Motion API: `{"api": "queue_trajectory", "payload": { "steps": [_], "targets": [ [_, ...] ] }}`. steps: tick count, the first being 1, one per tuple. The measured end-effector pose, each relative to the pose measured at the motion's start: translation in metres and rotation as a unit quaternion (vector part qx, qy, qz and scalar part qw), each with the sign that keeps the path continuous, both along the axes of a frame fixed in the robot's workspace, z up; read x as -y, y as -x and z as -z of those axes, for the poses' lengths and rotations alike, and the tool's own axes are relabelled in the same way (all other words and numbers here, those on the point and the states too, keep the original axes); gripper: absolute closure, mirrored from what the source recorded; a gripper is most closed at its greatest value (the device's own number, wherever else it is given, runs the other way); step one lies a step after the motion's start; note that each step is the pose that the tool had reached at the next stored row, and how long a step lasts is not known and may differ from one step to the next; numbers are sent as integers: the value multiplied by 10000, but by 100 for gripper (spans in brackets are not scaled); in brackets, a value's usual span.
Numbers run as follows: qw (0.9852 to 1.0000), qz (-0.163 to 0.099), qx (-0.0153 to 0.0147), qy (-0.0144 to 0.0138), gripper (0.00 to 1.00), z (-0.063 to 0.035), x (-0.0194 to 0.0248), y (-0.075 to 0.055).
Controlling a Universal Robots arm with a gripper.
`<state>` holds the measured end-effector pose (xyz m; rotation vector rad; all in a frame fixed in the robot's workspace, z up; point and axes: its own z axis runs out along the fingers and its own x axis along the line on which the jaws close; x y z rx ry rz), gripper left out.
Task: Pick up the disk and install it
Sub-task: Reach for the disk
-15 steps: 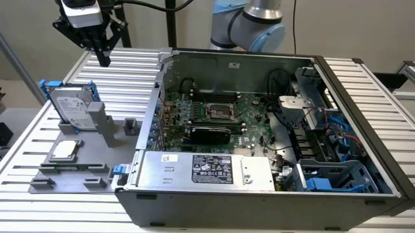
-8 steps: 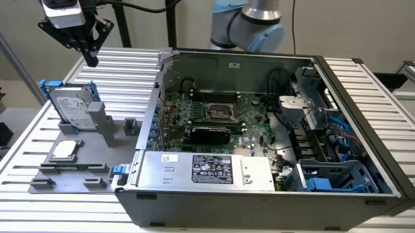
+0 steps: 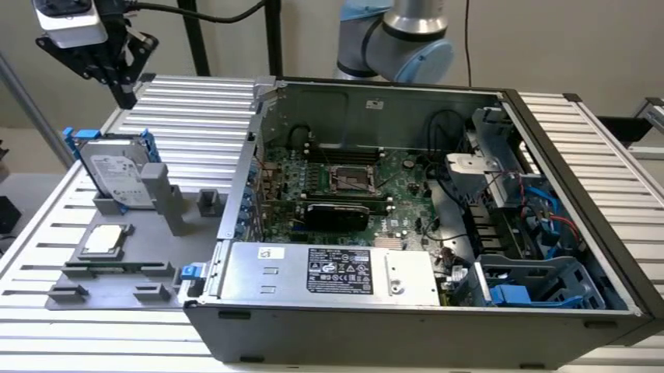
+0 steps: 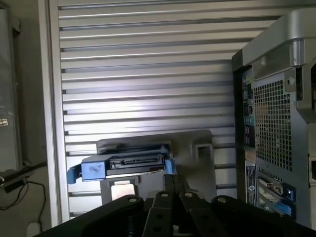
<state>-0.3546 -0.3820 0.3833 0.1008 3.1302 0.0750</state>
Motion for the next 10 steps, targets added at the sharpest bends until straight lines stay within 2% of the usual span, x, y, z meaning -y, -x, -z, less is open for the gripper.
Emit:
{"api": "queue_trajectory", "payload": {
  "steps": [10],
  "targets": [
    [10000,-41,-16,-1,100,57,-1,330]
  ]
}}
